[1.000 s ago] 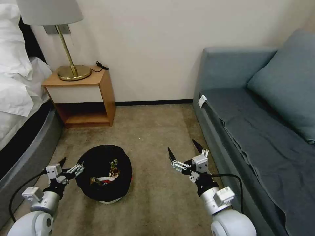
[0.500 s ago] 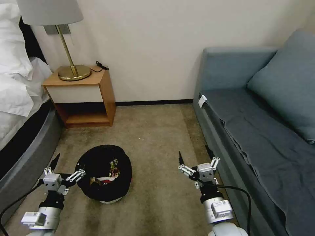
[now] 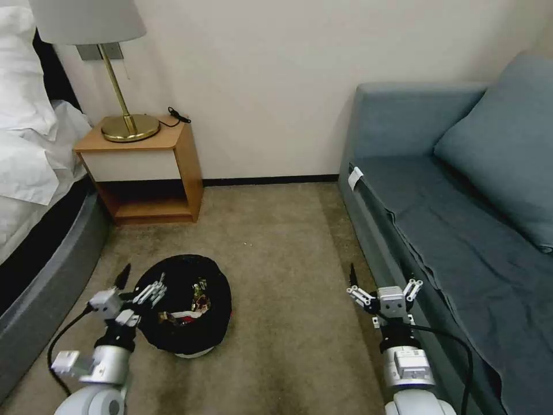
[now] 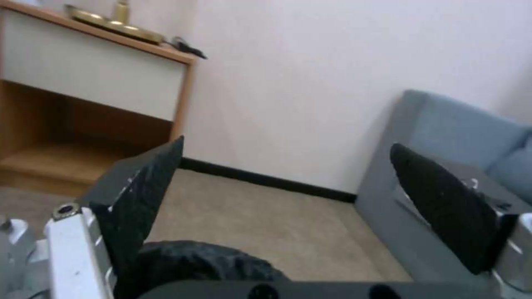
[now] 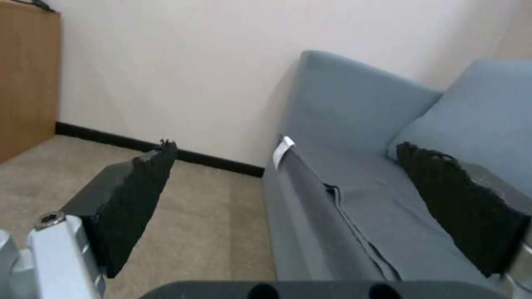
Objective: Pick up the trash bin, then pick up the garbage on the floor and place it into the trash bin.
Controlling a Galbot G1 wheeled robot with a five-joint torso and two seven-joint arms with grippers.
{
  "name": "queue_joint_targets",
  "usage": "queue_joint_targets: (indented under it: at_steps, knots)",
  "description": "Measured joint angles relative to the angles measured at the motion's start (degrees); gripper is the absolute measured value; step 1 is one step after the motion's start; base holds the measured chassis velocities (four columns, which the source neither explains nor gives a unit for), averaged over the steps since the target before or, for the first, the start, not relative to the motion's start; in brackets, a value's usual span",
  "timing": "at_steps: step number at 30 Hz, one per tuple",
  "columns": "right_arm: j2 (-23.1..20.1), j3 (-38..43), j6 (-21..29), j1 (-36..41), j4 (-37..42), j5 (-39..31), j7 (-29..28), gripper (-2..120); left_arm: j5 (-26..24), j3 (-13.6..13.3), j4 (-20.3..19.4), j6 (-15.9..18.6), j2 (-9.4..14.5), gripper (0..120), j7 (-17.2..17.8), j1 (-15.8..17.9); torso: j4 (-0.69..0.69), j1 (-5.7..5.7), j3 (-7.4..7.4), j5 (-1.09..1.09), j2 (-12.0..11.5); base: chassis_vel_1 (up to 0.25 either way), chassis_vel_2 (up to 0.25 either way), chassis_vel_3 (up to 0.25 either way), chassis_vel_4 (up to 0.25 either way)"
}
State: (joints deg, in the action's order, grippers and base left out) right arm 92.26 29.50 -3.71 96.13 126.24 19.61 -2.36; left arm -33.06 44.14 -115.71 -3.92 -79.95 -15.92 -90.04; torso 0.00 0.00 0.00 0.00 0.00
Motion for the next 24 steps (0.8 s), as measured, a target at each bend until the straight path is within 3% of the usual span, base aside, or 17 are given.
queue_joint_targets:
  at_steps: [2, 7, 18, 24]
  knots:
    - [0.0, 0.5, 0.1, -0.2, 0.0, 0.2, -0.1, 100, 1.2, -2.0, -0.9, 0.3, 0.6, 100, 1.0, -0.1, 0.0, 0.0, 0.0, 0.0, 0.0, 0.0, 0.0, 0.0, 0.0]
    - [0.0, 1.3, 0.3, -0.5, 0.0, 0.2, -0.1, 100, 3.2, -3.9, -2.6, 0.3, 0.3, 100, 2.9, -0.3, 0.0, 0.0, 0.0, 0.0, 0.0, 0.0, 0.0, 0.0, 0.0]
    - [-0.1, 1.6, 0.4, -0.3, 0.6, 0.1, -0.1, 100, 4.7, -3.6, -3.7, -0.6, -0.3, 100, 5.5, -0.9, 0.0, 0.0, 0.0, 0.0, 0.0, 0.0, 0.0, 0.0, 0.0]
    - [-0.1, 1.5, 0.4, 0.1, 0.9, 0.0, -0.1, 100, 6.8, -3.5, -4.0, -2.1, -1.6, 100, 8.8, -1.4, 0.0, 0.0, 0.0, 0.0, 0.0, 0.0, 0.0, 0.0, 0.0]
